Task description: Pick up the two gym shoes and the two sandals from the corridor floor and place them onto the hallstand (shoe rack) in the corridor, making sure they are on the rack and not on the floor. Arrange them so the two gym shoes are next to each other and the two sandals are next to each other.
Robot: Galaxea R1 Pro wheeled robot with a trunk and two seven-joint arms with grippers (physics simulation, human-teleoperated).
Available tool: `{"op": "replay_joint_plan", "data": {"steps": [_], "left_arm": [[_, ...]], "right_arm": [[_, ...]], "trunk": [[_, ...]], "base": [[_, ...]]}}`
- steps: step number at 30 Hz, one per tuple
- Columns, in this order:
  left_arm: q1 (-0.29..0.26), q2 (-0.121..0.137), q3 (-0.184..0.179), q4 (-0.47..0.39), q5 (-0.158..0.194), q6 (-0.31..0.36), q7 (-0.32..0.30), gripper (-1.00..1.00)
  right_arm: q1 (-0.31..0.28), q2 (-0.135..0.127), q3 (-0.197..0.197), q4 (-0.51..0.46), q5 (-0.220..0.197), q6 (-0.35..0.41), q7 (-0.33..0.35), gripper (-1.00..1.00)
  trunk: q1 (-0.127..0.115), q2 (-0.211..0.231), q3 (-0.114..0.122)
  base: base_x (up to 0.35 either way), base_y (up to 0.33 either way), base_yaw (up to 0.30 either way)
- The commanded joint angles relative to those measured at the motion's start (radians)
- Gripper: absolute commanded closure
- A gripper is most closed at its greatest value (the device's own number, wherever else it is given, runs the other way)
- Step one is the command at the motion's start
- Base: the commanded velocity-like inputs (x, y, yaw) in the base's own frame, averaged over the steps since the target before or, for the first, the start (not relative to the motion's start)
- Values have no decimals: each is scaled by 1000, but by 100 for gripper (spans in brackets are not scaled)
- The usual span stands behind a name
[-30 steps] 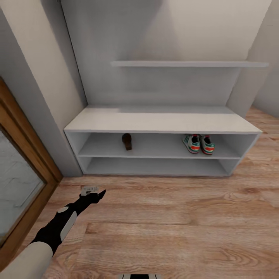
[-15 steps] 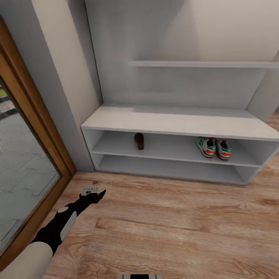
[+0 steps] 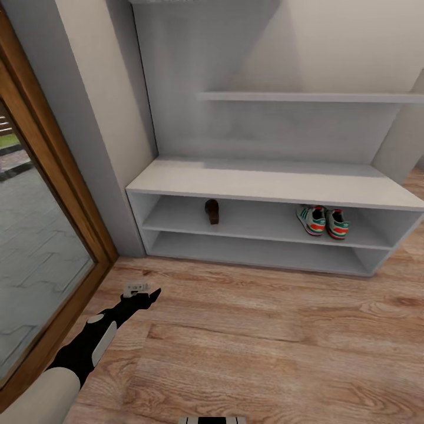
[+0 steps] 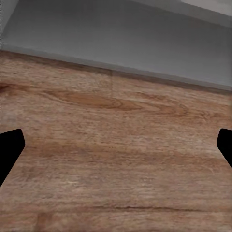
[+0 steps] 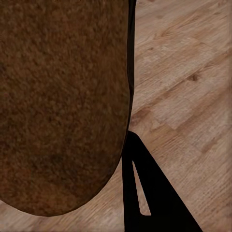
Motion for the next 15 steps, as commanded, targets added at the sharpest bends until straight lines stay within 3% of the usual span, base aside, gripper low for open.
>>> {"op": "replay_joint_plan", "data": {"steps": [1,2,4,5,6,9,11,14,15], "left_arm": [[0,1,-4,-1,10,4,-1,-100],[-1,1,-4,-1,10,4,-1,-100],[0,1,-4,-1,10,4,-1,-100],[0,1,-4,-1,10,4,-1,-100],[0,1,-4,-1,10,4,-1,-100],[-1,1,-4,-1,10,4,-1,-100],[-1,1,-4,-1,10,4,-1,-100],[0,1,-4,-1,10,4,-1,-100],[0,1,-4,-1,10,4,0,-100]], "right_arm": [[-1,0,-2,-1,10,3,9,100],[-1,2,3,10,11,2,10,100],[-1,35,6,19,11,2,9,100],[-1,70,9,23,12,1,9,100],[-1,81,10,23,14,1,9,100],[-1,153,19,27,51,1,9,100],[-1,180,33,27,74,1,9,100],[-1,260,137,27,145,1,11,100],[-1,271,162,26,152,1,11,100]], "trunk": [[0,0,-1],[0,0,-1],[0,0,-1],[0,0,-1],[0,0,-1],[0,0,-1],[0,0,-1],[0,0,-1],[0,0,-1]], "base": [[-1,0,0],[0,0,0],[0,0,0],[0,0,0],[0,0,0],[0,0,0],[0,0,0],[0,0,0],[0,0,0]]}}
